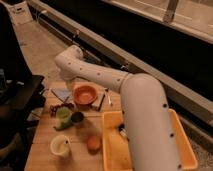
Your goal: Place towel in metal cup
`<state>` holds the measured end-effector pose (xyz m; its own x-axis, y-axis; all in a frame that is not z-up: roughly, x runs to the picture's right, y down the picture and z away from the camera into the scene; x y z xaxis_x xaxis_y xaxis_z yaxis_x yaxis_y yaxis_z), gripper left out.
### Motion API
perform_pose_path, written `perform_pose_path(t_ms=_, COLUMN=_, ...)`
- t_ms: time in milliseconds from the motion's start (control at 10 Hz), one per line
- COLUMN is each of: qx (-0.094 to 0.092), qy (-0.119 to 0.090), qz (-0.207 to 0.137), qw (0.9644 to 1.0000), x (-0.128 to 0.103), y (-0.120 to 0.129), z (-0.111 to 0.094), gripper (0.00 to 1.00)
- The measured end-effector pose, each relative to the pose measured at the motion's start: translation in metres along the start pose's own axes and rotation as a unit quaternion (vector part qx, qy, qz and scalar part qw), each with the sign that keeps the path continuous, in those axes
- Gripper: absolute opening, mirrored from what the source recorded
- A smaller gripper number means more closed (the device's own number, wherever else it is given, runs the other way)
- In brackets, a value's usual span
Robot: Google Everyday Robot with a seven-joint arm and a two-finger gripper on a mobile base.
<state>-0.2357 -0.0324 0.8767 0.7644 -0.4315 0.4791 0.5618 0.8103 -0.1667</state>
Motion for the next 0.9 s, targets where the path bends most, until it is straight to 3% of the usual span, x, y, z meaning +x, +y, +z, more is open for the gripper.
perform_pose_path(t_ms=300, qx=-0.008, qy=-0.021, qz=0.02, qw=0.9996, x=-0.013, y=-0.015, z=0.039, gripper=0.65)
perform_pose_path(t_ms=900, qx=-0.014, qy=-0.024, qz=0.031, qw=0.9991, x=-0.012, y=-0.012, z=0.045, gripper=0.65)
